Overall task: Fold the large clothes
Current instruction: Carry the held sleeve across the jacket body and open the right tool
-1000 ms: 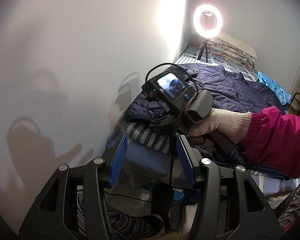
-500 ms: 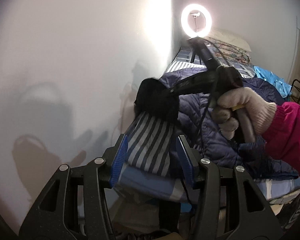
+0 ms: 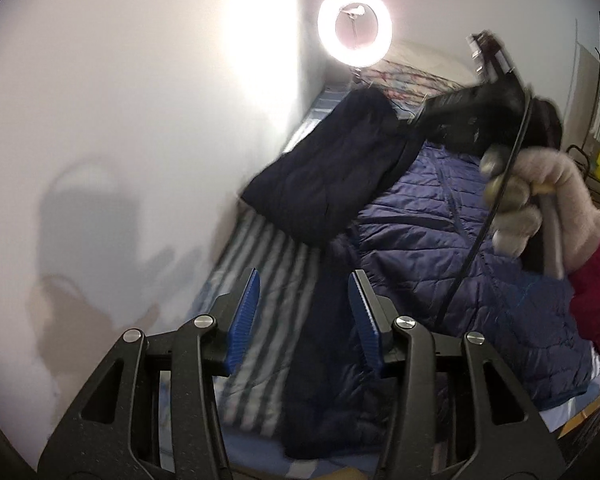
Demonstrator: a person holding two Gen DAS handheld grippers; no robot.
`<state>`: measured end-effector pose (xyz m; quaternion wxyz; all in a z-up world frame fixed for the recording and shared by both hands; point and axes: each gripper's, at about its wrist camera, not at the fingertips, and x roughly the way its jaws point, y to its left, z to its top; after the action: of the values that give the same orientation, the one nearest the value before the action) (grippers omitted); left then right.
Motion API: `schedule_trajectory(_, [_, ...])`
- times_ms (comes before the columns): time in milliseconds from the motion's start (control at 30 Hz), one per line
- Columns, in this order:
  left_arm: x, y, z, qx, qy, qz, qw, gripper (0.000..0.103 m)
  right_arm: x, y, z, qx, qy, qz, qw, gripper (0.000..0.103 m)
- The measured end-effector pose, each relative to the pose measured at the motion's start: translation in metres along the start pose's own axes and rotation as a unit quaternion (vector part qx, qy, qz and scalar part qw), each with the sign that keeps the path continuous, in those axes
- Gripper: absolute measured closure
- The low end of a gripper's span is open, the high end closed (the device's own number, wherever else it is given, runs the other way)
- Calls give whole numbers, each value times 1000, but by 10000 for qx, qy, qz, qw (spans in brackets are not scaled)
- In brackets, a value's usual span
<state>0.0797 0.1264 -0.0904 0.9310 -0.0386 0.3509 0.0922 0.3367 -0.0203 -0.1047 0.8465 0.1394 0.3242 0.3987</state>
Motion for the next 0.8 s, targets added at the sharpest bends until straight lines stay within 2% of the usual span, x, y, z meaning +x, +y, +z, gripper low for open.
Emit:
schedule_trajectory(133, [24,-15,14,28,179,-155,9997,55,-31,-31,33,210,-438,-228,9986,97])
schedule_trajectory(300, [61,-28,36,-114,489,-284,9983,55,-67,-71,50,326,-643,-653,9953,97])
schedule_trajectory(467, [99,-39,62,-256,661,-388,9967,58,-98,-117,52,532,-752,-1103,9896,97])
schedule_trajectory(800, [148,-53,81,-410,725,-435,9956,58,-98,-222,41,790,-675,-1916,9760,97])
